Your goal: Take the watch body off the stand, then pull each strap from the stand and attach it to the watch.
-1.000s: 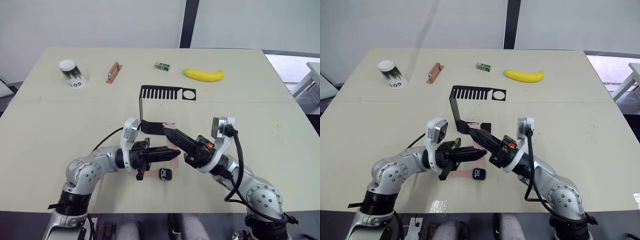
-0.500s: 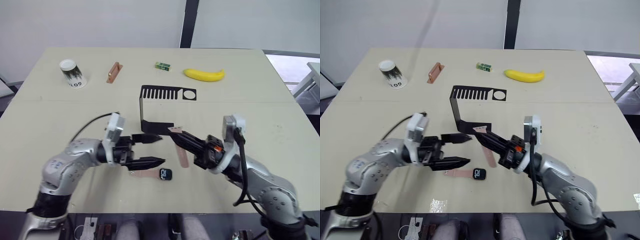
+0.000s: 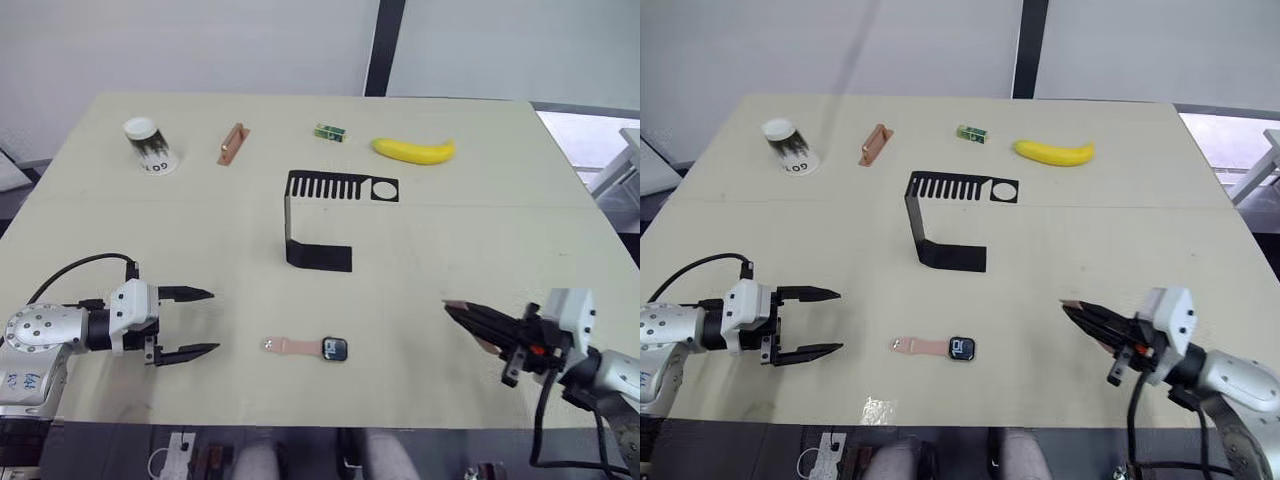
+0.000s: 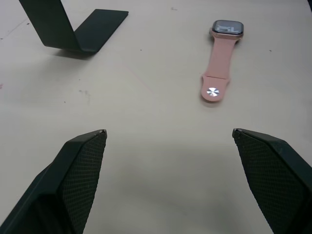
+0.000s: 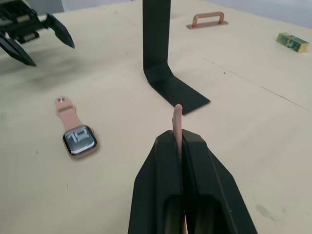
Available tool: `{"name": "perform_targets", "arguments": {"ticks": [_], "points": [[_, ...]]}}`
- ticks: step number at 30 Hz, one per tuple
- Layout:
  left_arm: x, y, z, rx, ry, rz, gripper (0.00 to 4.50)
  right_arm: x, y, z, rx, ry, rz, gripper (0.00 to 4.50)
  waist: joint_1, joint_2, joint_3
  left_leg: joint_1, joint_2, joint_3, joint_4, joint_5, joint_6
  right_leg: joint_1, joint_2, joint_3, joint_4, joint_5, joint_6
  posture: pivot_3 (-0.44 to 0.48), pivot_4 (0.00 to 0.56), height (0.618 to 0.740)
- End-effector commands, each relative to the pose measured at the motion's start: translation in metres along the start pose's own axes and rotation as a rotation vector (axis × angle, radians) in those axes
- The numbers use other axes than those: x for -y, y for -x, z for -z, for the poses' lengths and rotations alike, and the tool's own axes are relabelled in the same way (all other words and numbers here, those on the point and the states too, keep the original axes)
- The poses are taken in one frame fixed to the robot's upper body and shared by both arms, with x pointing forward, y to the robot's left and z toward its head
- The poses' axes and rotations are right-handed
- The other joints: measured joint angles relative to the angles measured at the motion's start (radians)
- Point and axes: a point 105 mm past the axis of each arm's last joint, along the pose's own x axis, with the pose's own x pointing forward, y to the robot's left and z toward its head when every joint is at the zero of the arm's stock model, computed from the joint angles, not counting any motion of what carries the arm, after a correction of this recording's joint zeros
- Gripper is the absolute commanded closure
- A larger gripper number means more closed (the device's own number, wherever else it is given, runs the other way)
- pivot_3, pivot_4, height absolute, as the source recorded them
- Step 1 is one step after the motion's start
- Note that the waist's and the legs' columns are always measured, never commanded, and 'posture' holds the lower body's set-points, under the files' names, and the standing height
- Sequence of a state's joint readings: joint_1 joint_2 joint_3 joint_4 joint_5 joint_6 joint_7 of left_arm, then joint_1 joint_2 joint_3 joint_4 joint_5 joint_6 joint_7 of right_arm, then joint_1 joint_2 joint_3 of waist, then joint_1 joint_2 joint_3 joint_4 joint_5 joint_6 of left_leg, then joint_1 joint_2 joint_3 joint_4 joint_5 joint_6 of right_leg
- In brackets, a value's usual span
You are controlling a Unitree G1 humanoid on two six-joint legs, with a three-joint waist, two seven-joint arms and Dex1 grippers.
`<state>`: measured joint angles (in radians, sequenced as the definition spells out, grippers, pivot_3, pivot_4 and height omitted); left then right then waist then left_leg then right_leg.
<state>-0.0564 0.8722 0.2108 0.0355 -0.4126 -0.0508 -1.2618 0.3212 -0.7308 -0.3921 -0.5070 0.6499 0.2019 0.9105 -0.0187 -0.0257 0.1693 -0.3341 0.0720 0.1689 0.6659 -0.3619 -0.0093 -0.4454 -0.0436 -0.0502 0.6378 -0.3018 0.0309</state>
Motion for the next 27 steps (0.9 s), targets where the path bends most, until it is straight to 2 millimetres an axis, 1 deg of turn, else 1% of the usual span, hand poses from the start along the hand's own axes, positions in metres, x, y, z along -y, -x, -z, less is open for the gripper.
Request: {"name": "perform_targets", "arguments": {"ticks": [1, 2, 4, 7, 9, 11, 13, 15, 18, 23, 27], "points": [[0.002, -0.009, -0.021, 0.07, -0.031, -0.002, 0.05, 0.001, 0.006, -0.011, 0.041, 0.04, 0.006, 4.5, -0.001, 0.0, 0.0, 0.0, 0.0, 0.0, 0.0, 0.0, 0.0, 0.0, 0.0, 0.0, 0.0, 0.0, 0.0, 0.0, 0.15, 0.74], [0.004, -0.011, -0.023, 0.077, -0.028, 0.004, 0.05, 0.0, 0.006, -0.011, 0.044, 0.042, 0.001, 4.5, -0.002, 0.0, 0.0, 0.0, 0.0, 0.0, 0.0, 0.0, 0.0, 0.0, 0.0, 0.001, 0.0, 0.0, 0.001, 0.0, 0.15, 0.74], [0.013, -0.024, -0.032, 0.107, -0.011, 0.054, 0.05, -0.005, -0.001, -0.014, 0.059, 0.055, -0.027, 4.5, -0.006, 0.0, 0.0, 0.001, 0.0, 0.0, 0.0, 0.0, 0.0, 0.0, 0.0, 0.001, 0.001, 0.0, 0.001, 0.0, 0.15, 0.74], [0.04, -0.044, -0.041, 0.116, -0.063, 0.209, 0.05, -0.016, -0.012, -0.016, 0.076, 0.079, -0.083, 4.5, -0.012, 0.0, 0.0, 0.001, 0.0, 0.0, -0.001, 0.0, -0.001, 0.0, 0.0, 0.001, 0.003, 0.0, 0.0, 0.0, 0.15, 0.74], [0.05, -0.058, -0.046, 0.14, -0.074, 0.255, 0.05, -0.021, -0.018, -0.017, 0.089, 0.073, -0.1, 4.5, -0.01, 0.001, 0.0, 0.002, 0.0, 0.001, -0.001, 0.001, -0.002, 0.0, 0.001, 0.002, 0.003, 0.0, 0.0, 0.0, 0.15, 0.74], [0.053, -0.072, -0.047, 0.139, -0.093, 0.249, 0.05, -0.026, -0.022, -0.018, 0.094, 0.065, -0.117, 4.5, -0.008, 0.0, 0.0, 0.002, 0.0, 0.001, 0.0, 0.001, -0.002, 0.0, 0.001, 0.002, 0.004, 0.0, 0.0, 0.0, 0.15, 0.74], [0.058, -0.092, -0.043, 0.113, -0.119, 0.25, 0.05, -0.029, -0.024, -0.018, 0.096, 0.053, -0.13, 4.5, -0.007, 0.0, 0.0, 0.002, -0.001, 0.001, 0.001, 0.001, -0.002, 0.0, 0.001, 0.002, 0.004, 0.0, 0.0, 0.0, 0.15, 0.74], [0.061, -0.107, -0.041, 0.098, -0.115, 0.249, 0.05, -0.032, -0.025, -0.018, 0.096, 0.044, -0.137, 4.5, -0.003, 0.0, 0.0, 0.002, -0.002, 0.001, 0.001, 0.001, -0.001, 0.0, 0.0, 0.002, 0.003, 0.0, 0.001, 0.0, 0.15, 0.74], [0.061, -0.124, -0.035, 0.068, -0.107, 0.207, 0.05, -0.035, -0.025, -0.019, 0.091, 0.031, -0.148, 4.5, -0.003, 0.0, -0.001, 0.001, -0.002, 0.0, 0.001, 0.001, 0.0, 0.0, 0.0, 0.003, 0.004, 0.001, 0.001, 0.0, 0.15, 0.74], [0.063, -0.146, -0.035, 0.064, -0.08, 0.224, 0.05, -0.041, -0.027, -0.02, 0.084, 0.006, -0.162, 4.5, -0.007, 0.0, -0.001, 0.002, -0.002, 0.0, 0.001, 0.001, 0.0, 0.0, 0.0, 0.003, 0.006, 0.001, 0.001, 0.0, 0.15, 0.74], [0.067, -0.155, -0.027, 0.024, -0.075, 0.263, 0.05, -0.044, -0.028, -0.022, 0.08, -0.004, -0.167, 4.5, -0.008, 0.0, -0.001, 0.002, -0.002, 0.0, 0.002, 0.002, 0.0, 0.0, 0.0, 0.003, 0.006, 0.001, 0.001, 0.0, 0.15, 0.74]]}}
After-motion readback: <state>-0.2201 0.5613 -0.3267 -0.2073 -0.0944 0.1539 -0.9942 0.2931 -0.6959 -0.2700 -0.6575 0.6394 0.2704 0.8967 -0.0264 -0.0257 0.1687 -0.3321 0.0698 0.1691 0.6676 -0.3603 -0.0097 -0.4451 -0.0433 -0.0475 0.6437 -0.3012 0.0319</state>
